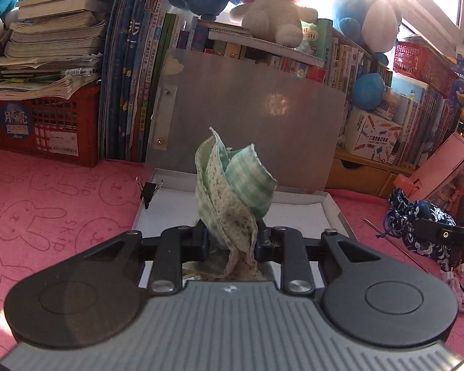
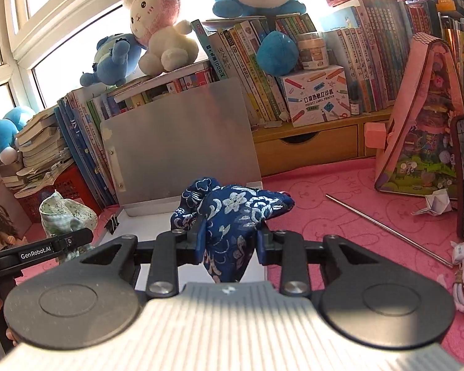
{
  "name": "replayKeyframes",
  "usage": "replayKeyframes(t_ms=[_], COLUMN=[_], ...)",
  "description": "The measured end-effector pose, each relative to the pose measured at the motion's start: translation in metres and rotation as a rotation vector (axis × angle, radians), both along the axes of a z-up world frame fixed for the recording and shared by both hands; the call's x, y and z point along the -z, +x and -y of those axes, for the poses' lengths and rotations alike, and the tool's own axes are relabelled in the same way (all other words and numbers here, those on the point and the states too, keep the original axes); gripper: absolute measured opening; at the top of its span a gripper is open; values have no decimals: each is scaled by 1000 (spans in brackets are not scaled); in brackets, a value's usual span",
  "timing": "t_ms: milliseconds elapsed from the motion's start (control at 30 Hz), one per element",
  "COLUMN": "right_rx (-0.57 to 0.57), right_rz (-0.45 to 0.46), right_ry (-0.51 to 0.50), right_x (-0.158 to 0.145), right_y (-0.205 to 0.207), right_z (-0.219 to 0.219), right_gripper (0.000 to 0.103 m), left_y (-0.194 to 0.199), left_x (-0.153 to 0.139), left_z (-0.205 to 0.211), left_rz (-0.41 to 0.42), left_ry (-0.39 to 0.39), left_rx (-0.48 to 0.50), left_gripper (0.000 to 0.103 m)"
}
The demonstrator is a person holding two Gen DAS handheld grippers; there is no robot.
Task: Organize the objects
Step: 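Carry the cloth with the left tool while the right tool carries the pouch toward the silver box, then lower the cloth into the box and open the left tool while the right tool releases the pouch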
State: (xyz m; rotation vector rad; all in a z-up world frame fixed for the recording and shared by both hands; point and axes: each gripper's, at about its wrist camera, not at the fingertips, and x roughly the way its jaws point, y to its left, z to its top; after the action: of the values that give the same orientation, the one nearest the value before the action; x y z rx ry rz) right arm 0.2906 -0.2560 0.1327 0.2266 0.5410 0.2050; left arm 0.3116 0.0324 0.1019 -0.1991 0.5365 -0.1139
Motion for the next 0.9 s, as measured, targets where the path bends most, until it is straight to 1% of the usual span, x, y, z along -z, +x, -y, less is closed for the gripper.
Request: replayKeyframes(t_ms=[233, 333, 567, 633, 800, 900], right_rx=[7, 0, -21, -24, -32, -33], right_rz=[-78, -102, -172, -187, -204, -214], right_ry=[21, 23, 6, -15, -33, -39], right_x=[16, 24, 56, 65, 76, 79], right_y=[45, 58, 68, 69, 70, 72], right_z=[-11, -18, -36, -41, -46, -46], right_gripper=[35, 35, 35, 35, 35, 36], left_y=[44, 56, 65, 65, 68, 69], left_x=[15, 28, 52, 56, 62, 64], left_z=[6, 12, 18, 21, 26, 27], left_rz=[-63, -88, -124, -130, -135, -140], left_ry=[16, 50, 84, 90, 101, 92], left_rx=[-9, -7, 12, 24, 37, 37], left_gripper=[30, 30, 30, 30, 31, 31])
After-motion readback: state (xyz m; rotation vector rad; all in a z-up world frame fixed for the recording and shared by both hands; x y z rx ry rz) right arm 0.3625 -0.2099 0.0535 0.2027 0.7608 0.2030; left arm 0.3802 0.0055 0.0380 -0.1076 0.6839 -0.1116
